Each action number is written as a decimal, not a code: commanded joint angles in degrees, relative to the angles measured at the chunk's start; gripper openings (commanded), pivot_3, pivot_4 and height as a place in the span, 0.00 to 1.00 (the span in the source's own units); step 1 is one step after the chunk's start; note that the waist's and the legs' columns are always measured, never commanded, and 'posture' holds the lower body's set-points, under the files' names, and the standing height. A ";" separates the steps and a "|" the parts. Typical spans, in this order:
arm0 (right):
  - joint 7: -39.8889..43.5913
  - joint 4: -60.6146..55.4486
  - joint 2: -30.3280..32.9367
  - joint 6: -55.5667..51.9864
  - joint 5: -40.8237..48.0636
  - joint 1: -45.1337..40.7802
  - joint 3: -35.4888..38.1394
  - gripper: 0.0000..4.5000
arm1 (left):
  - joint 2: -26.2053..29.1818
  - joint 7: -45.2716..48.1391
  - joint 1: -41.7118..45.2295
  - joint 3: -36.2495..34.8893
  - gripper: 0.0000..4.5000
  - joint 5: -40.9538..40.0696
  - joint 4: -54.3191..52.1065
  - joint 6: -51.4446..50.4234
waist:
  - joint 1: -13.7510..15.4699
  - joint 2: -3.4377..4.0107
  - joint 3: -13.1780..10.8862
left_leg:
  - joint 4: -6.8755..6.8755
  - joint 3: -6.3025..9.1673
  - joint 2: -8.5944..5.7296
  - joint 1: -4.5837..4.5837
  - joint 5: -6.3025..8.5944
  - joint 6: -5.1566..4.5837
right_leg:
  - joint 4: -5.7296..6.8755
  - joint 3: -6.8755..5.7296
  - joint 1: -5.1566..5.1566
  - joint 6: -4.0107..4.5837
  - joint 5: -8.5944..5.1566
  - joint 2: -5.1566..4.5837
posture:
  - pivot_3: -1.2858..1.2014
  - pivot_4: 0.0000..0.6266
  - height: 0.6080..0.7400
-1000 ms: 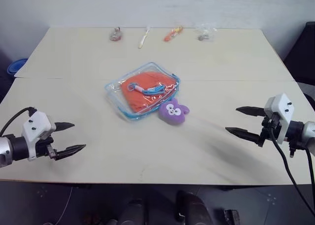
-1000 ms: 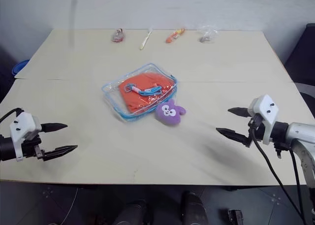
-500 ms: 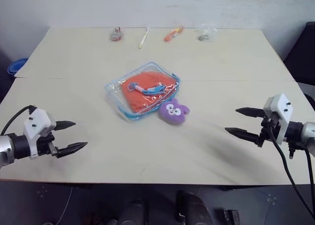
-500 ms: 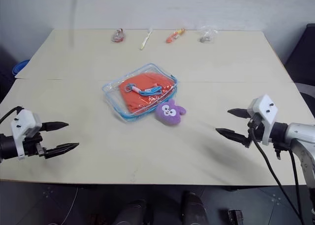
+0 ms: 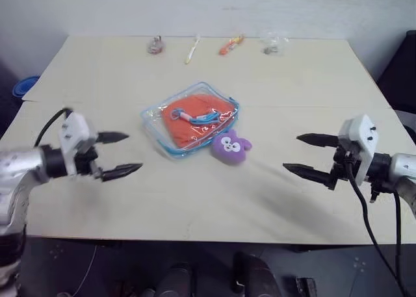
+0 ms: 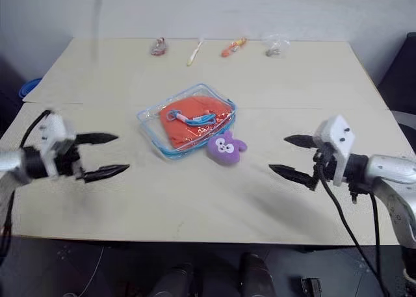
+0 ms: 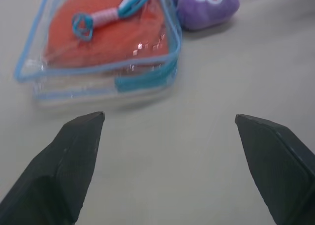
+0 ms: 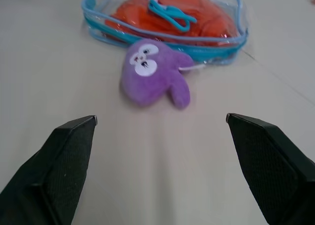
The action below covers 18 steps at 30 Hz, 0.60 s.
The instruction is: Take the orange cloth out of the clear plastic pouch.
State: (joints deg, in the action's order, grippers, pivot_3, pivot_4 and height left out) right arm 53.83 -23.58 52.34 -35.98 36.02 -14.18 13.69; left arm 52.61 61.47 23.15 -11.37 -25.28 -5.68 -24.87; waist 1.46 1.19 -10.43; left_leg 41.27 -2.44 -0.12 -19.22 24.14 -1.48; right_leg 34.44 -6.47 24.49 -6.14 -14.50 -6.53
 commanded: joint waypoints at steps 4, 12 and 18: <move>-6.23 -7.34 -3.62 -2.10 -0.62 -6.96 -6.57 0.98 | -8.59 7.14 24.87 18.26 1.00 14.78 25.49 16.74 | -0.11 -0.09 -0.02 | -0.02 -0.42 -0.06 -0.01 -0.02 0.02 | 0.04 -0.11 0.02 0.00 0.00 0.04 | 0.52 0.24 1.00; -14.76 -10.14 -7.72 -6.84 -0.40 -12.12 -7.94 0.98 | -21.86 1.13 44.57 24.72 1.00 27.27 59.84 36.81 | -0.28 -0.41 -0.21 | -0.15 -0.67 -0.02 -0.14 -0.03 -0.01 | -0.09 -0.46 0.16 -0.03 0.01 0.03 | 0.52 0.24 1.00; -17.26 -12.88 -7.99 -8.62 0.18 -10.68 -6.27 0.98 | -26.92 -6.27 50.05 25.38 1.00 32.71 72.14 42.69 | -0.15 -0.52 -0.28 | -0.09 -0.65 -0.06 -0.24 -0.06 -0.10 | -0.15 -0.53 0.17 -0.15 0.08 -0.06 | 0.52 0.24 1.00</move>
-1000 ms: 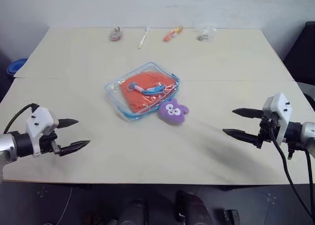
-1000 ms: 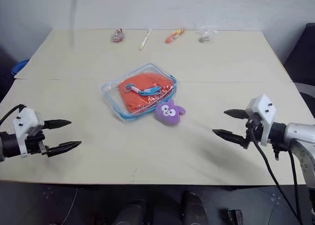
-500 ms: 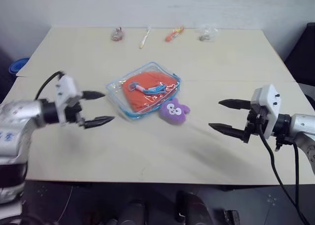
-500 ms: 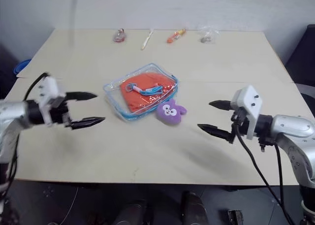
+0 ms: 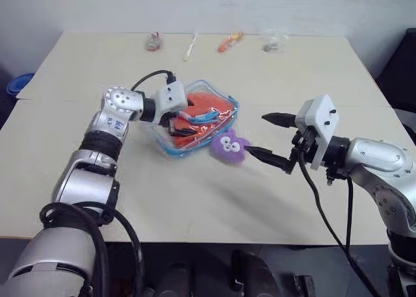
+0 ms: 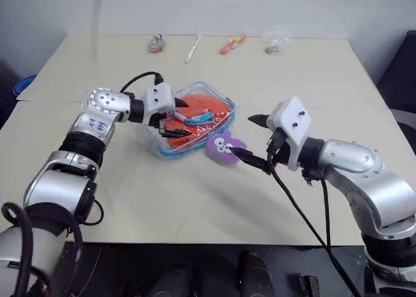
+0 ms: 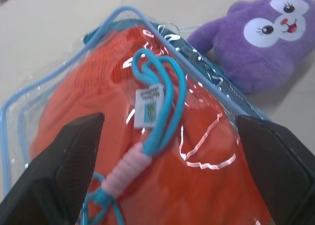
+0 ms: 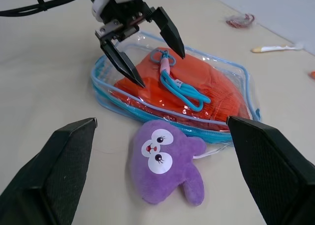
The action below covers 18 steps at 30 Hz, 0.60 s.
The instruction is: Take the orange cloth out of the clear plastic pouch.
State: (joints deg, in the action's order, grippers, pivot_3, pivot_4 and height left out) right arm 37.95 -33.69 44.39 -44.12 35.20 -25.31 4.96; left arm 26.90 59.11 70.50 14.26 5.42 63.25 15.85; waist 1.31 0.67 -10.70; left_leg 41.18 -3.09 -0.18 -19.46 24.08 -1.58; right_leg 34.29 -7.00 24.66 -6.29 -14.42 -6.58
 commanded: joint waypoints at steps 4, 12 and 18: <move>-2.95 -3.73 -0.26 -1.14 1.42 1.30 3.44 1.00 | -3.50 -9.10 4.16 1.35 0.87 6.31 7.16 3.01 | 0.16 -0.07 -0.04 | 0.09 0.07 -0.03 -0.05 -0.03 -0.06 | 0.00 0.02 -0.04 -0.10 0.06 -0.02 | 0.52 0.24 1.00; -4.01 -4.60 -0.13 -1.27 1.92 1.90 3.77 1.00 | -5.41 -10.95 4.04 0.23 0.33 7.86 8.83 3.24 | 0.09 -0.07 -0.04 | 0.10 0.06 -0.04 -0.06 -0.04 -0.08 | 0.01 0.06 -0.04 -0.15 0.09 -0.03 | 0.52 0.24 1.00; -3.88 -4.88 0.20 -1.01 1.87 2.36 3.12 1.00 | -4.14 -8.47 3.73 -2.59 0.00 5.65 7.53 3.17 | 0.06 -0.07 -0.04 | 0.10 0.06 -0.04 -0.06 -0.04 -0.08 | 0.00 0.06 -0.03 -0.15 0.09 -0.02 | 0.52 0.24 1.00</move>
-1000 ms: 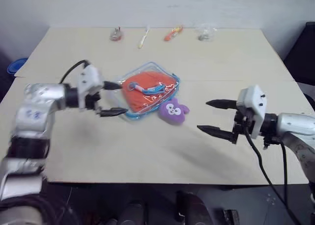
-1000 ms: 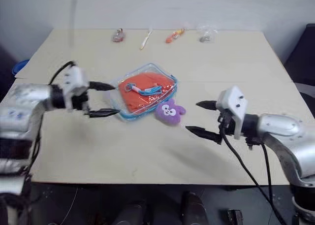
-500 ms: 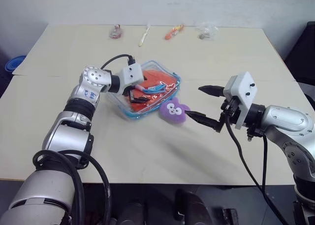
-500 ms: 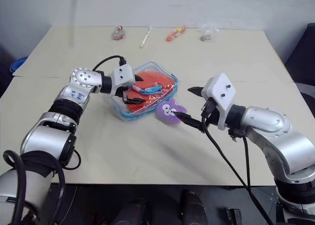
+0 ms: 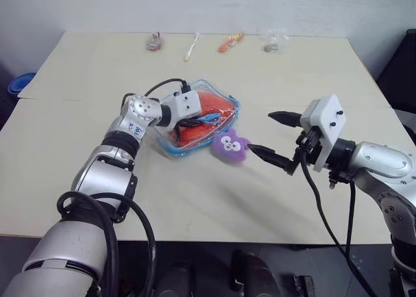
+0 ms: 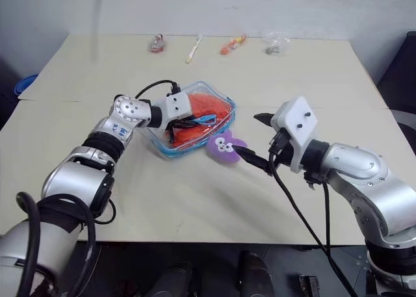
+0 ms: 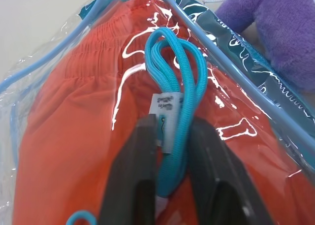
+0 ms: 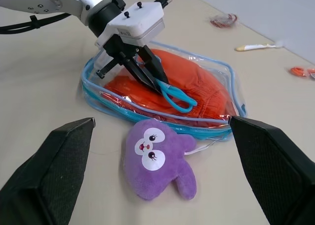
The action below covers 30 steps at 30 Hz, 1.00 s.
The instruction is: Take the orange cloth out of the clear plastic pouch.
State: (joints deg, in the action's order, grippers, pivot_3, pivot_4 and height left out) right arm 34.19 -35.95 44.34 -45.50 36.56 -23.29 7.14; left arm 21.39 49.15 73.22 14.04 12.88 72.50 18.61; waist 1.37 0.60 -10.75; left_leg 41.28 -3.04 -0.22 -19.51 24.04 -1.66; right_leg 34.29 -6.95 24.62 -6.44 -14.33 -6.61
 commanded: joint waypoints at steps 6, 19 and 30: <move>4.04 -3.27 1.10 0.72 2.07 1.61 -1.12 1.00 | 9.87 9.50 -3.76 -9.37 0.00 -8.73 -13.61 -6.76 | -0.77 -0.04 -0.02 | -0.02 0.00 0.03 -0.02 0.00 0.00 | 0.00 0.00 0.04 0.00 0.00 0.01 | 0.52 0.24 1.00; 19.14 1.96 0.53 4.32 5.52 -2.65 -7.08 1.00 | 36.87 1.72 -48.84 -35.12 0.00 -15.06 -60.07 -43.04 | -1.96 -0.08 -0.05 | -0.02 0.61 0.33 0.14 0.01 0.01 | 0.00 0.07 -0.08 0.01 -0.01 -0.10 | 0.52 0.24 1.00; 24.17 7.45 -0.58 6.98 3.63 -7.20 -10.67 1.00 | 34.70 -6.52 -62.94 -40.50 0.30 -16.56 -68.99 -50.64 | -0.27 -0.13 -0.02 | 0.00 0.68 0.25 0.11 0.02 0.01 | 0.01 0.07 -0.08 0.01 -0.01 -0.15 | 0.52 0.24 1.00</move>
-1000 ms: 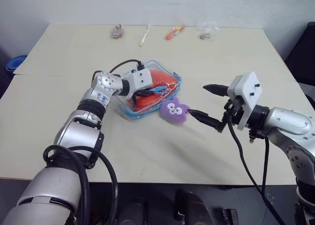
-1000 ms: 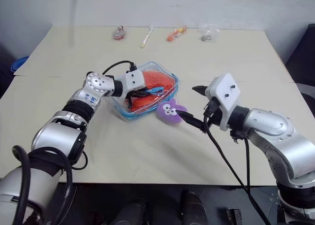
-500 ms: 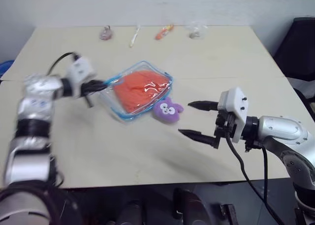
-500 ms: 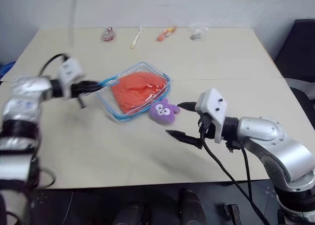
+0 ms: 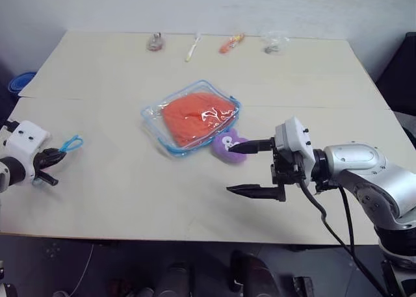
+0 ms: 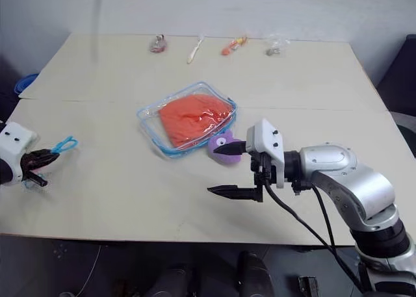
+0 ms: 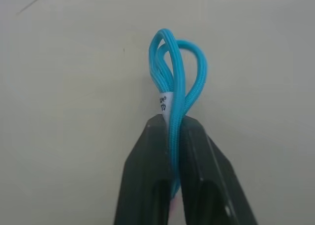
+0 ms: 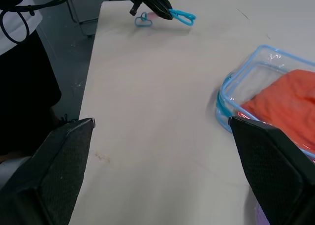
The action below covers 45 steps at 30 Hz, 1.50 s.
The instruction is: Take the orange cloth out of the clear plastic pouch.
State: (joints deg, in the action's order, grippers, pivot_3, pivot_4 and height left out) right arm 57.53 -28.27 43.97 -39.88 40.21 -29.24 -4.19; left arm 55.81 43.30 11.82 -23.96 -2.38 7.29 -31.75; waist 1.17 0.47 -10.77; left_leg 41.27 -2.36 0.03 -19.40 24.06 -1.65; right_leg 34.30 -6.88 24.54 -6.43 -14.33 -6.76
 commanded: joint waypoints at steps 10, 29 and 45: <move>0.89 -1.79 1.86 0.07 0.85 0.37 3.40 1.00 | 4.63 6.29 -0.36 -11.17 0.93 -13.44 -11.12 -8.16 | -0.14 0.00 0.00 | -0.03 -0.08 0.07 0.02 0.02 0.04 | -0.03 0.01 0.02 0.01 0.00 0.06 | 0.52 0.24 1.00; -10.60 -11.98 3.97 -5.84 5.51 8.22 12.53 1.00 | -8.45 3.68 33.68 41.01 0.93 -3.92 -22.10 -13.75 | 0.16 0.13 -0.05 | -0.09 -0.73 -0.23 0.10 -0.01 0.11 | 0.04 0.19 0.05 0.04 -0.02 0.19 | 0.52 0.24 1.00; -14.54 -13.32 3.93 -5.60 5.96 9.10 12.97 1.00 | -16.74 -2.32 35.77 50.07 0.73 8.26 -16.34 -16.54 | 0.39 0.10 -0.07 | 0.07 -0.43 -0.22 0.08 -0.02 0.08 | 0.12 0.22 0.02 0.03 -0.01 0.17 | 0.52 0.24 1.00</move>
State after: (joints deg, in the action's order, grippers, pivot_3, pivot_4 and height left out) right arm 43.23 -39.45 47.21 -46.30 45.43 -19.63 7.39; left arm 39.29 41.50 46.57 27.11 4.89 -8.80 -49.07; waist 1.56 0.56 -10.83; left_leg 41.34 -2.78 -0.19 -19.32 24.04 -1.56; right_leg 34.42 -6.66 24.56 -6.40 -14.34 -6.59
